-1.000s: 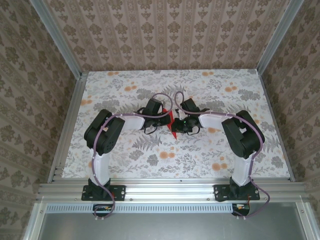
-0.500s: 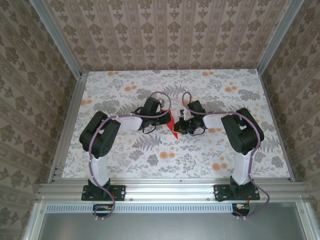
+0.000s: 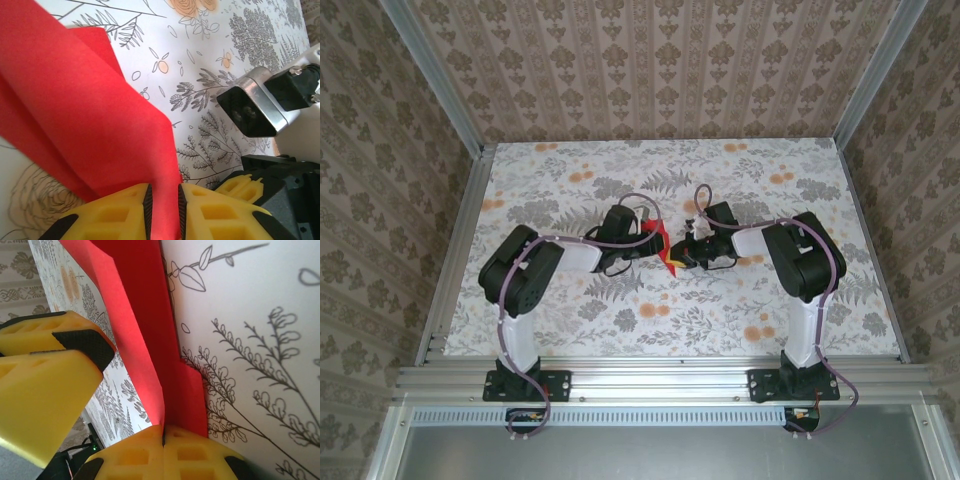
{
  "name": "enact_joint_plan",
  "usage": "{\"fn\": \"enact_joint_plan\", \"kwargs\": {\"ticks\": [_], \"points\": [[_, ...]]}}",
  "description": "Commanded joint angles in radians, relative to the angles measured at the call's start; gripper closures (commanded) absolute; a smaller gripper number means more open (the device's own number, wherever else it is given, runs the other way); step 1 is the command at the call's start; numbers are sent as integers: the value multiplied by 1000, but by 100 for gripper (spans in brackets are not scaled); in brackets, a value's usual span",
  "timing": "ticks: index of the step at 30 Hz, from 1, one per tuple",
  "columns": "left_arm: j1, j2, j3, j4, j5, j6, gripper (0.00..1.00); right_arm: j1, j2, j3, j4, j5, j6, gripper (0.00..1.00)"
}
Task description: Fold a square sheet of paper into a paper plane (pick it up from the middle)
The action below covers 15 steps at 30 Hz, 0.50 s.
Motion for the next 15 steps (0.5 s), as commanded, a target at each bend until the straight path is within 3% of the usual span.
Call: {"fn": "enact_joint_plan", "kwargs": {"ticks": [1,15], "points": [[-8,30,3,40,29,-9,76,-4,59,-23,-47,40,27,95],[-10,52,1,-52,-84,-22,81,-13,75,-11,-62,33,34,94]]}}
